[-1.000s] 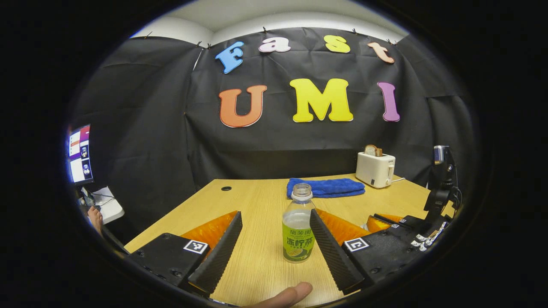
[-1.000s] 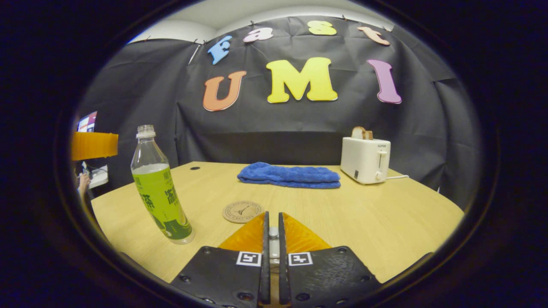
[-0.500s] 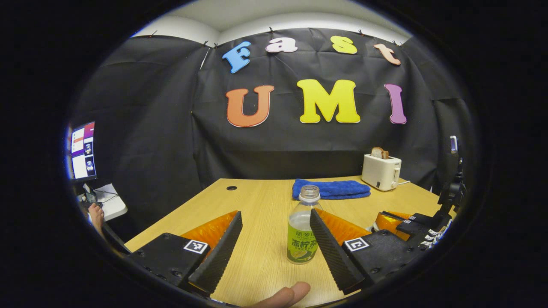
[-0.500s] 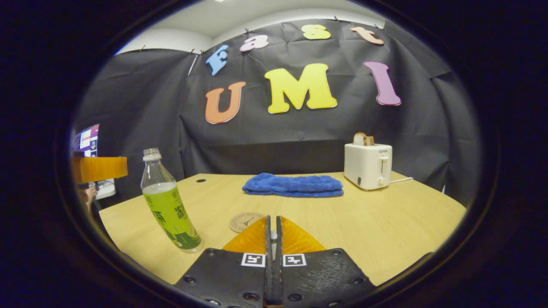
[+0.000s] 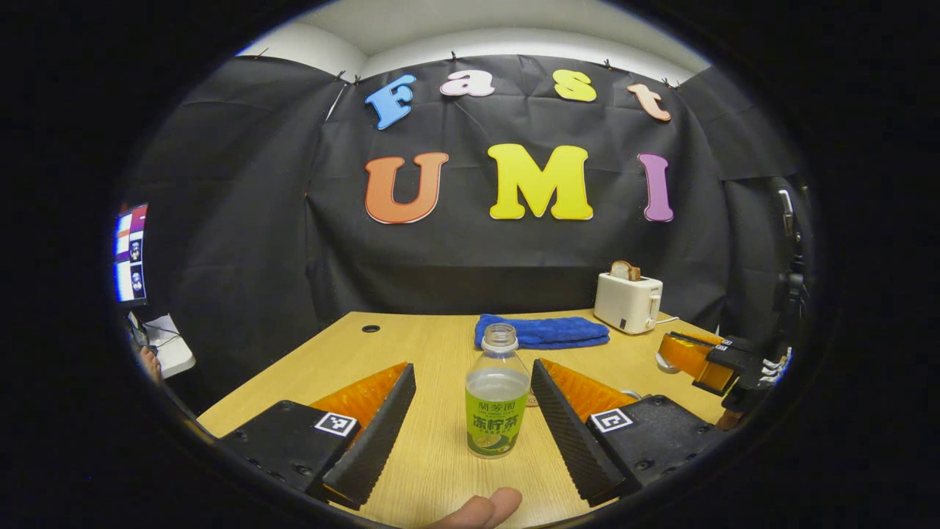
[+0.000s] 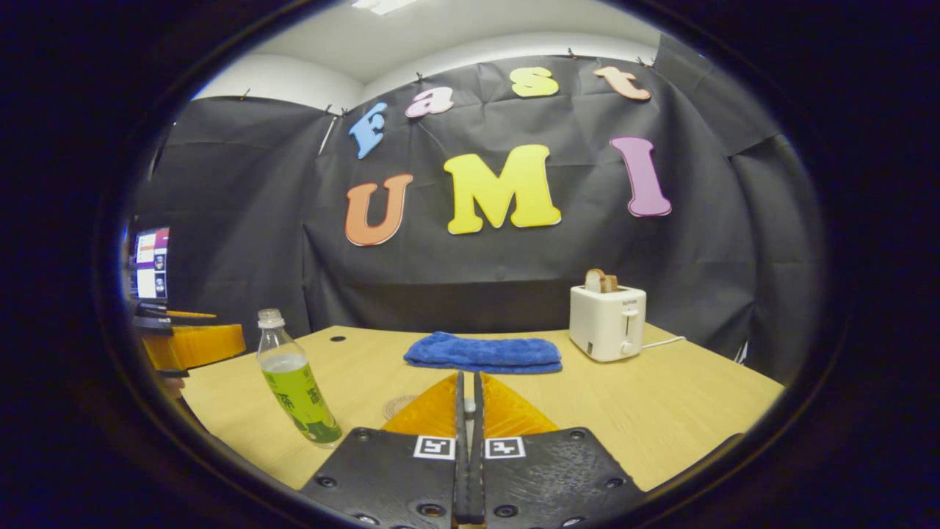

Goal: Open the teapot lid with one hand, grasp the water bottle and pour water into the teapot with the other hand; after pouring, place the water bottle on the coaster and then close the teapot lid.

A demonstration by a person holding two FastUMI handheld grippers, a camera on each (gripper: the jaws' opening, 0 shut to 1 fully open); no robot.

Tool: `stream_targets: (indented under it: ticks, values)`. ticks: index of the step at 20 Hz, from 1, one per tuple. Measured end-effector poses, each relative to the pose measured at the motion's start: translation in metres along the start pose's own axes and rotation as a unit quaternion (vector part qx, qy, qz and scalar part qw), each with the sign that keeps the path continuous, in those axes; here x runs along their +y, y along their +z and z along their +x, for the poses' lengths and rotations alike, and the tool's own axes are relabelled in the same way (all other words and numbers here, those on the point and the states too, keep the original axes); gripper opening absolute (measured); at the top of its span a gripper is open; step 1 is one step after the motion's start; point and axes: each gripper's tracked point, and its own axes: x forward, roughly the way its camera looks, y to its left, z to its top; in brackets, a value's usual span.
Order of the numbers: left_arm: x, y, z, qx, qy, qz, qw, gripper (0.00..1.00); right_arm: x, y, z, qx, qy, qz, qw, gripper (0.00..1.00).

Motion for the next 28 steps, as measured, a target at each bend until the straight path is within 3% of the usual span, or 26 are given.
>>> stream_targets:
  ticks: [5,8,17,21,24,28]
  values:
    - [-0.018,-0.016,0.012,0.012,-0.024,0.009,1.000,0.99,-0.013,-0.005,-0.009,0.004,-0.002,0.006,1.000,0.00]
    - [-0.016,-0.028,0.024,0.020,-0.013,-0.001,1.000,0.99,-0.023,-0.006,-0.013,0.000,-0.005,0.006,1.000,0.00]
    - [-0.026,-0.036,0.066,-0.019,-0.023,-0.039,0.999,0.97,-0.051,0.004,-0.021,-0.024,-0.021,-0.010,0.999,0.00]
    - [-0.026,-0.034,0.070,-0.038,-0.015,-0.014,0.999,0.80,-0.067,0.008,-0.027,-0.031,-0.030,-0.007,0.999,0.00]
    - [-0.030,-0.032,0.063,-0.027,-0.012,0.012,1.000,0.77,-0.078,0.010,-0.032,-0.032,-0.031,0.006,0.999,0.00]
    - [-0.020,-0.016,0.053,-0.020,0.040,0.100,0.994,0.75,-0.093,0.007,-0.037,-0.023,-0.027,0.021,0.999,0.00]
